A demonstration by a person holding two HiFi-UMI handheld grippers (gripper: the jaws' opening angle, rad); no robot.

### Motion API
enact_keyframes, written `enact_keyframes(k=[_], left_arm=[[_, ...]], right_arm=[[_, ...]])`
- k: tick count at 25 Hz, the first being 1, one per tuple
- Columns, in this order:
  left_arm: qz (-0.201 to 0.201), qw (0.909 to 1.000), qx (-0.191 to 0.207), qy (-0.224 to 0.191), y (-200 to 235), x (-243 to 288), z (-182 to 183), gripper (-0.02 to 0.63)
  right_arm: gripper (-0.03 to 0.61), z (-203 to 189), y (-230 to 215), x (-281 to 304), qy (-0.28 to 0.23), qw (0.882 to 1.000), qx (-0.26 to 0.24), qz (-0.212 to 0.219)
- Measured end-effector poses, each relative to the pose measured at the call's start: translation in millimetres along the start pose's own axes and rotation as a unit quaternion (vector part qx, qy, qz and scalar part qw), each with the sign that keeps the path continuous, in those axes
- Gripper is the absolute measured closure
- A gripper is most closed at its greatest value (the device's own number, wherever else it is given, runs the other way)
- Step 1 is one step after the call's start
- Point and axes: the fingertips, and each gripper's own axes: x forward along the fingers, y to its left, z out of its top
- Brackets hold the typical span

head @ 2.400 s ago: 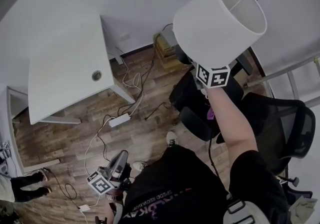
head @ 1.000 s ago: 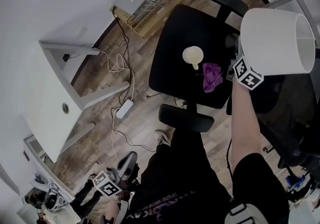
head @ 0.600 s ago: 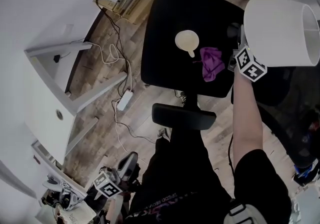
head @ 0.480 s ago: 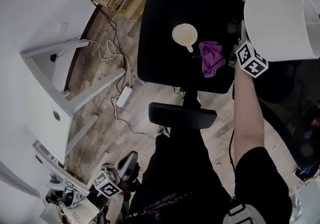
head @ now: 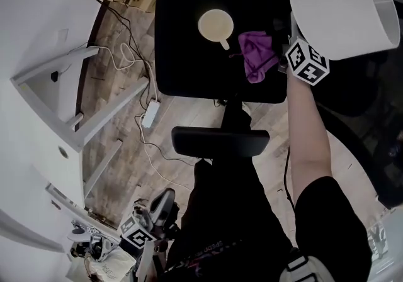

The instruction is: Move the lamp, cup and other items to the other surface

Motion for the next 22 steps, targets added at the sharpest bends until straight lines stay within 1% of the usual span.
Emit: enact_keyframes(k=[5, 8, 10, 13, 15, 22], left_arm=[[-0.01, 0.9999, -0.003, 0.004, -3, 3, -4, 0.618], [-0.011, 0.9999, -0.007, 0.0, 0, 0, -5, 0.618], [-0.014, 0.9998, -0.011, -0.003, 1, 0, -6, 0.618], [-0.016, 0.9998, -0.013, -0.005, 1, -3, -8, 0.618], [-0.021, 0.9997, -0.009, -0.003, 0, -7, -9, 0.618], [-0.036, 0.999, -0.018, -0.018, -3, -5, -4, 0.618]], right_arm=[[0.408, -9, -6, -10, 0.004, 1.0, 0.021, -0.003], [0.405, -9, -5, -9, 0.009, 1.0, 0.017, -0.006], [0.396, -13, -5, -8, 0.022, 1.0, 0.009, -0.009], [0.338, -26, -1, -12, 0.055, 0.998, -0.007, -0.005], [0.322, -32, 2, -20, 0.068, 0.998, -0.015, -0.003], [0.331, -43, 4, -48, 0.09, 0.996, -0.021, -0.009]])
